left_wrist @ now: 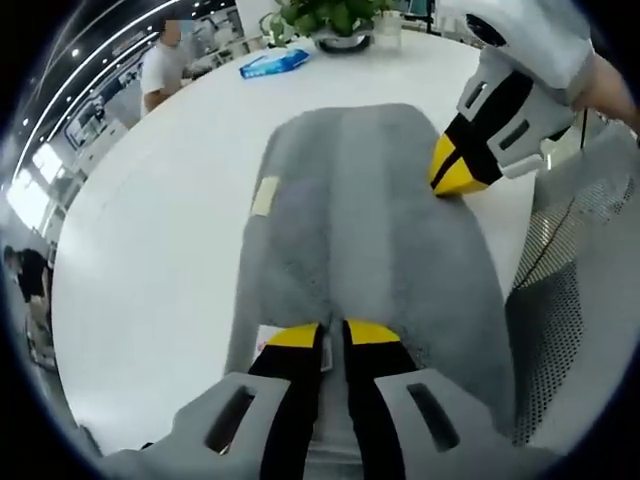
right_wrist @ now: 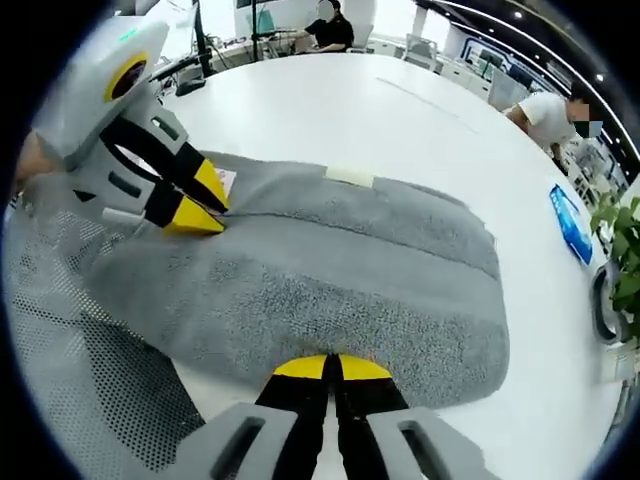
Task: Open the folded towel by lifting each exposed corner and separating the folded layers until the towel lies flat within the target outline without major curled edges
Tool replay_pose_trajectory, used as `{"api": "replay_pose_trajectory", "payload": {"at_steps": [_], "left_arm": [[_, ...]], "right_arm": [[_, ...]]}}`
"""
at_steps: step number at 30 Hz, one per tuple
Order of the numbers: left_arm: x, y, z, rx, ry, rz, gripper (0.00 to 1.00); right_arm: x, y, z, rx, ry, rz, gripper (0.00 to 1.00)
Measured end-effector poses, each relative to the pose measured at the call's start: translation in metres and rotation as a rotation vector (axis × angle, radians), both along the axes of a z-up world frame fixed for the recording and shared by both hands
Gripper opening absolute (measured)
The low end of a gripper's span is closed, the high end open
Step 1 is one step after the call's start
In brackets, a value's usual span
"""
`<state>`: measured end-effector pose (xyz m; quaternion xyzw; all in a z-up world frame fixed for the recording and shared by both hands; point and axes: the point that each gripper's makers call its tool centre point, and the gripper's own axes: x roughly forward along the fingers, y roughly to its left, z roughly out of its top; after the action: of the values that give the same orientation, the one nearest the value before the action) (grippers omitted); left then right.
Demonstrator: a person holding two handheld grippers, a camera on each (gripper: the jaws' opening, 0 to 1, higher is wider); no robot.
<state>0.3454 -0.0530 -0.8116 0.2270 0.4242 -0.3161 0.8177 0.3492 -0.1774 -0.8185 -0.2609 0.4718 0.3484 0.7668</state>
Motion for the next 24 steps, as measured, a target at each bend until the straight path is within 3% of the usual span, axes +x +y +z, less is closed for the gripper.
{"api": "replay_pose_trajectory", "payload": {"at_steps": [7,13,24], "left_arm": [[-0.009,-0.002,-0.001,-0.066,0.045,0.038,0.08],[-0.013,-0.001,-0.002,-0.144,0.082,0.082,0.08],[-0.019,-0.006,-0.002,-0.148,0.103,0.078,0.08]], "right_arm": [[0.01,0.0,-0.001,-0.048,-0.025,0.023,0.0],[0.016,0.0,-0.001,-0.059,-0.007,0.022,0.0],[0.026,0.0,-0.002,-0.102,-0.008,0.04,0.0]]}}
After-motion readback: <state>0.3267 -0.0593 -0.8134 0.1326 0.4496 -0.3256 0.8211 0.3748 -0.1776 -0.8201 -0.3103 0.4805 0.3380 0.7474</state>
